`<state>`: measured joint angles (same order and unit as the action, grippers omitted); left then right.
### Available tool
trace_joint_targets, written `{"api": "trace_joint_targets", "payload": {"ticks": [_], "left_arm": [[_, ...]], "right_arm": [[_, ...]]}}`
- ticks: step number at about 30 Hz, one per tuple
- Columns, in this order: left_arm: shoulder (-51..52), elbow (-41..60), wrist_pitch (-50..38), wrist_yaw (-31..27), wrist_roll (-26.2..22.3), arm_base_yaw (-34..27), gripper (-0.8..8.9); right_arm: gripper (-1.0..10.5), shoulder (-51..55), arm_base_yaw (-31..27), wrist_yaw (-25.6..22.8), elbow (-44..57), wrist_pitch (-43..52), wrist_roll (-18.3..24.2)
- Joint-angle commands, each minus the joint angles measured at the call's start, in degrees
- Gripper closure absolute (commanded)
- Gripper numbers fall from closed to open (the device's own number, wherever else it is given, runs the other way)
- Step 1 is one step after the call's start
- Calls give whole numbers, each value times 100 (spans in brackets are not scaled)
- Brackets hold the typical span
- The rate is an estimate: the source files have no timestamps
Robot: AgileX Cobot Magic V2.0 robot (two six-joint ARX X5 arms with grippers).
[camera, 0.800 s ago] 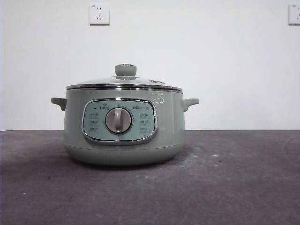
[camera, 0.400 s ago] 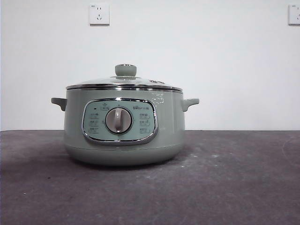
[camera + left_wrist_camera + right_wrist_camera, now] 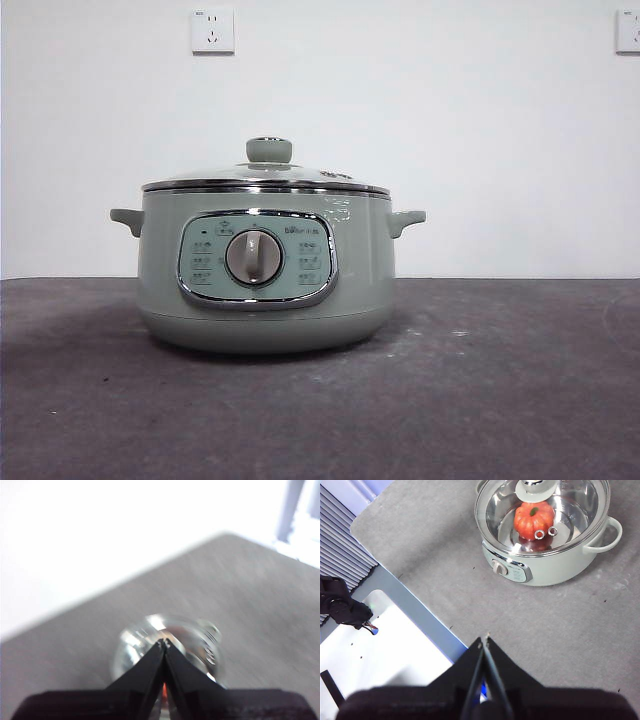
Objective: Pick up the pumpkin,open the lid,put the pumpkin in the pot,close the lid
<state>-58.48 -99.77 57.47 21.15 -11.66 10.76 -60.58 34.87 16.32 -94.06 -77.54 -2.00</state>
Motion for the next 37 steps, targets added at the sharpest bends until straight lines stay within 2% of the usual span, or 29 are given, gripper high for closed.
{"api": "trace_joint_targets", "payload": {"ticks": [1, 4, 7, 15, 19, 22, 26, 29, 37], "left_arm": [[254, 11, -105, -17, -332, -402, 817], [619, 175, -385, -17, -518, -780, 817], [1123, 785, -1071, -17, -511, -1049, 817], [2557, 3770, -3449, -15, -404, -1381, 817], [3158, 5176, -4258, -35, -190, -1386, 817], [3580, 6146, -4721, -264, 13, -1386, 817], [4120, 7263, -5097, -507, 260, -1386, 817], [4481, 7921, -5200, -632, 273, -1386, 817], [5167, 9027, -5233, -691, 297, -1386, 817]], "right_arm": [[946, 22, 2, -17, 13, -61, -50], [946, 44, 2, -15, 13, -61, -50], [946, 61, 2, -15, 13, -61, -50], [946, 66, 2, -15, 13, -61, -50], [946, 66, 2, -15, 13, -61, -50], [946, 66, 2, -15, 13, -61, -50], [946, 66, 2, -17, 13, -61, -50], [946, 66, 2, -15, 13, -61, -50], [946, 66, 2, -15, 13, -61, -50]]}}
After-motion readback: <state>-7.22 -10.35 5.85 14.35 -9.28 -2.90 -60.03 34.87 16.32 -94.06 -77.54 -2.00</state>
